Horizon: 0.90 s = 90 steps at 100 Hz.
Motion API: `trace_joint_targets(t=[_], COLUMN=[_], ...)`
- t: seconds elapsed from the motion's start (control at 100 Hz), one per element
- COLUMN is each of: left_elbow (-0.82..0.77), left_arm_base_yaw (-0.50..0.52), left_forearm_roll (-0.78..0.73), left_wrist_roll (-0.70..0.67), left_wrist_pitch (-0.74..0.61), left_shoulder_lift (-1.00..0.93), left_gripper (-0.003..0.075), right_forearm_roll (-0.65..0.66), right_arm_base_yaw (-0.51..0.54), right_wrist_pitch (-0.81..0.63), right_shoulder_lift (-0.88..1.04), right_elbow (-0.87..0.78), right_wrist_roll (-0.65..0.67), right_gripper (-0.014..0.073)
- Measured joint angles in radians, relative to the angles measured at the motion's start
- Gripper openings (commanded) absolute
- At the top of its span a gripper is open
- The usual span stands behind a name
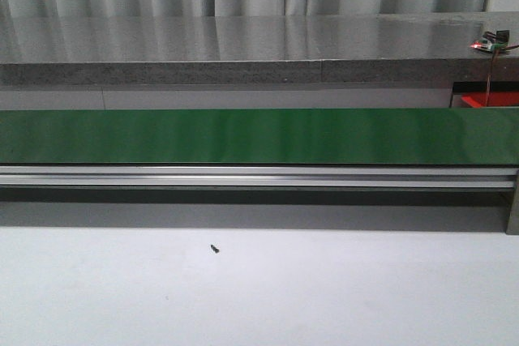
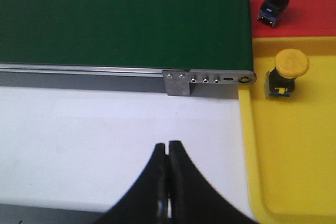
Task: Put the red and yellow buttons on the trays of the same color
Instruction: 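Move the left gripper back down over the button cluster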
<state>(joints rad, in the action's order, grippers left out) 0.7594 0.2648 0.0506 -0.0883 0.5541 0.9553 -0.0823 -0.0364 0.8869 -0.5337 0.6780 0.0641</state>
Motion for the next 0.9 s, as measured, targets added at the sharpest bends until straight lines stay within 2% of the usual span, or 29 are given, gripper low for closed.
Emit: trace_joint_targets(t=[0.32,0.37,0.42,0.49,0.54,0.61,0.67,0.9], left_elbow=[0.098,0.127,0.156,0.203,0.239,0.293,0.337,0.506], left_arm_base_yaw=[0.222,0.249,0.267,0.283,0.286,0.290,0.290,0.290], left_forearm_roll=[0.059,0.070,0.085,0.102,0.109,0.115,0.121,0.127], left_wrist_roll=[0.006,0.014,0.032,0.052,0.064,0.072,0.075,0.078], left_wrist_pitch=[0.000,0.007,0.020,0.041,0.065,0.095,0.123,0.209], left_shoulder_lift=[0.195,0.234,0.277,0.342,0.397,0.466,0.521,0.726], left_gripper=[-0.0004,0.0043,0.0124,0.0289,0.0438,0.0576,0.0616,0.0599], right_forearm_roll=[0.000,0.000,0.000,0.000,0.000,0.000,0.000,0.000], right_arm_base_yaw=[0.000,0.000,0.000,0.000,0.000,0.000,0.000,0.000], right_wrist_pitch=[0.000,0.000,0.000,0.000,0.000,0.000,0.000,0.000], right_shoulder_lift=[0.000,0.000,0.000,0.000,0.000,0.000,0.000,0.000], right_elbow=[0.000,0.000,0.000,0.000,0.000,0.000,0.000,0.000], right_wrist_roll=[0.000,0.000,0.000,0.000,0.000,0.000,0.000,0.000], right_gripper=[-0.0068,-0.0068,-0.0068,-0.0068,-0.0068,-0.0068,-0.0068,-0.0068])
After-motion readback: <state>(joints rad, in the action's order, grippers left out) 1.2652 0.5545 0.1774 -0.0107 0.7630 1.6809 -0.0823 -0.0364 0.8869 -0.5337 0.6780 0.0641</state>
